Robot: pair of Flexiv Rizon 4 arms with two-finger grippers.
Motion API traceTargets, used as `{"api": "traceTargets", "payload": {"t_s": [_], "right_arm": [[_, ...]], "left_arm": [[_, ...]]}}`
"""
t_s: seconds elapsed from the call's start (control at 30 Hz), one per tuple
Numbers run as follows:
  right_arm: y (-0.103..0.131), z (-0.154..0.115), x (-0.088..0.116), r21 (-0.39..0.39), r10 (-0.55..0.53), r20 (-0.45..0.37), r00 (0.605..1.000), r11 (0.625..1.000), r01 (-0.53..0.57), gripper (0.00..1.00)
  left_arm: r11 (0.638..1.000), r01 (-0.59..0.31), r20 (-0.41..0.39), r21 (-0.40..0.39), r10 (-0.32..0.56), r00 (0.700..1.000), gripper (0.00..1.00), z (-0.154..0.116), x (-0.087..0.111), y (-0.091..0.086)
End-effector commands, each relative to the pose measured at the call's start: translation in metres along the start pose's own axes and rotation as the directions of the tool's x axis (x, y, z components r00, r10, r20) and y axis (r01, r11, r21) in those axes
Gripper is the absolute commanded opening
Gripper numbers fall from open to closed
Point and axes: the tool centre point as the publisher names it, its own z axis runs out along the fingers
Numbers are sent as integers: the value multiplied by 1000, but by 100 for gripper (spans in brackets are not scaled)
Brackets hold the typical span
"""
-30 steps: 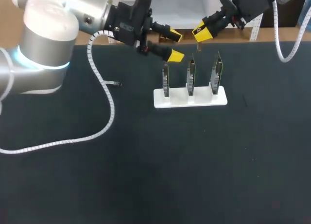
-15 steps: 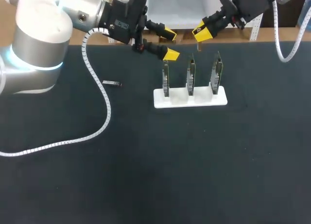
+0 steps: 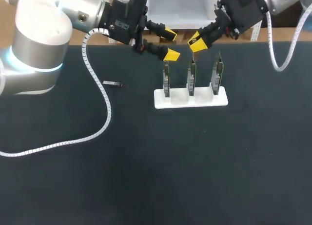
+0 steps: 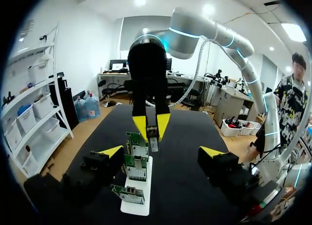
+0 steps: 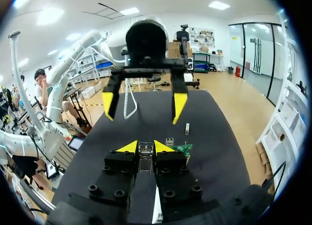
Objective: Pick up the optical module with the left hand, and insert it into the network port with the right hand.
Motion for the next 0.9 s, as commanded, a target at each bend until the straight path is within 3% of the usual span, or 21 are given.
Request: {"api": "traceTargets", "payload": {"t_s": [0.03,0.4,0.9], "right_arm": [[-13,2,5,-18,12,0,1000,1000,-12,0],[-26,4,20,-24,33,-13,999,999,-33,0],[-33,4,21,-33,30,-6,1000,999,-30,0]], "left_arm": [[1000,2,-3,-4,-2,1000,100,0,0,-1],[1000,2,-3,-4,-2,1000,100,0,0,-1],[1000,2,-3,-4,-2,1000,100,0,0,-1]]}}
